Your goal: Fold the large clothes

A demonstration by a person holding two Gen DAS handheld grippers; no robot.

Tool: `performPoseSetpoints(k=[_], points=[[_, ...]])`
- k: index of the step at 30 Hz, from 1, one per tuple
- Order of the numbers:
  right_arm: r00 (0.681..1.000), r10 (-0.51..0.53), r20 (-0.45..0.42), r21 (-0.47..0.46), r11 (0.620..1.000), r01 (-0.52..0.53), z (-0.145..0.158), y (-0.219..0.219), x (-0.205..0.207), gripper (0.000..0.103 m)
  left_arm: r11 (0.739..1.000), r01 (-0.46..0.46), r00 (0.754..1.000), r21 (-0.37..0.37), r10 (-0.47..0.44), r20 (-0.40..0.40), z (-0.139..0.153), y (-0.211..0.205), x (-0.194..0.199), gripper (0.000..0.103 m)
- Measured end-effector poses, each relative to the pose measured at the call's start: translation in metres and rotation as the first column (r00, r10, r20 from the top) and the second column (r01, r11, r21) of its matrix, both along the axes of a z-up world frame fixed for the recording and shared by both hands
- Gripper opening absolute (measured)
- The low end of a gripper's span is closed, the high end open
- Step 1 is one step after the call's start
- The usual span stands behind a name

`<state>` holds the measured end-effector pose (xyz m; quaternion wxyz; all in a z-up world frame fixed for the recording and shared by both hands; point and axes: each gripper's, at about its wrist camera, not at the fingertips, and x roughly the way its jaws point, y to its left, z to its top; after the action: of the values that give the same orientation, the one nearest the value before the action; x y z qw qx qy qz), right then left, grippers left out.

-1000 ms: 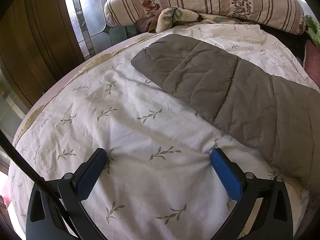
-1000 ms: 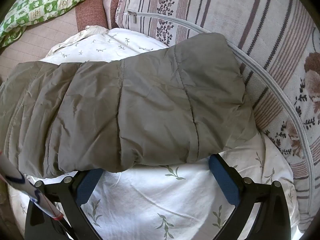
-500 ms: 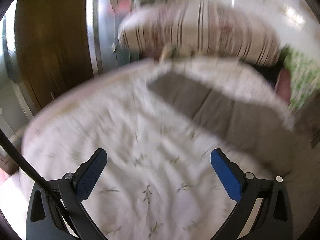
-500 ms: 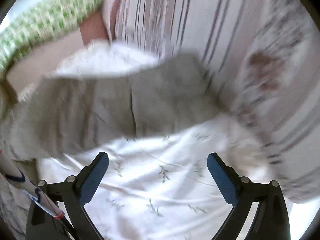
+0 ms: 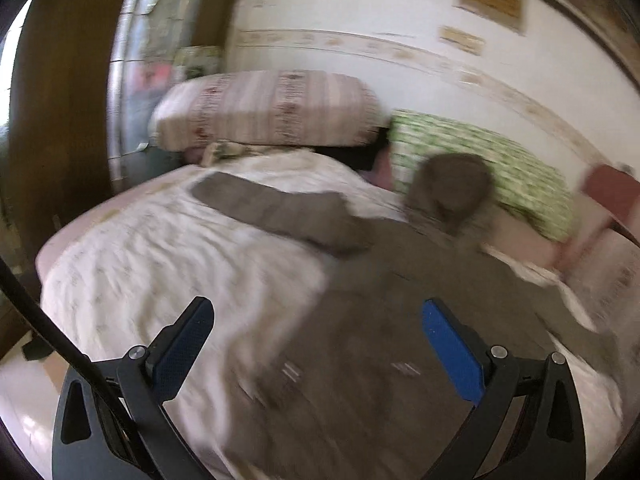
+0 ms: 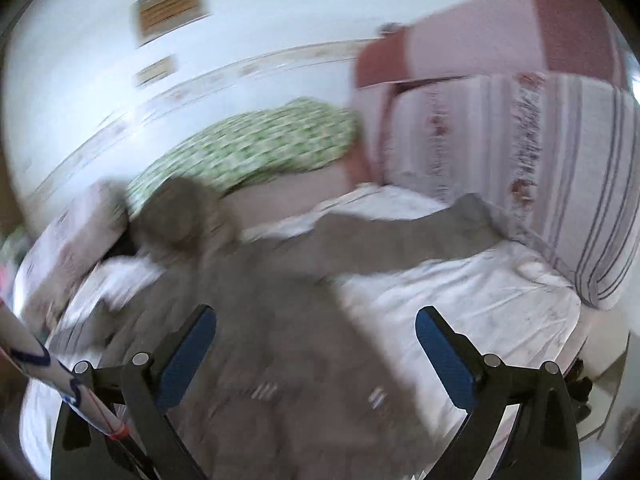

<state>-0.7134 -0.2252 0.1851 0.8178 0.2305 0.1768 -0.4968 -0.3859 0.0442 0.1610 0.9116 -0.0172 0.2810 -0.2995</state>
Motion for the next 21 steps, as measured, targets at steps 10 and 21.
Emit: performPoseSetpoints(k=[10, 21], points=[[0.983, 0.132, -0.13, -0.141, 0.979, -0.15, 0.047, 0.145, 0.013, 0.103, 0.995, 0.099, 0.984, -0.028, -0.093, 0.155, 0.05, 0.032, -0.114, 0.103], [0.968, 0.177, -0.18, -0.202, 0.956, -0.212, 0.06, 0.183, 0.025, 0.103, 0.994, 0.111, 0.985, -0.003, -0.11, 0.131, 0.056, 0.036, -0.121, 0.103]])
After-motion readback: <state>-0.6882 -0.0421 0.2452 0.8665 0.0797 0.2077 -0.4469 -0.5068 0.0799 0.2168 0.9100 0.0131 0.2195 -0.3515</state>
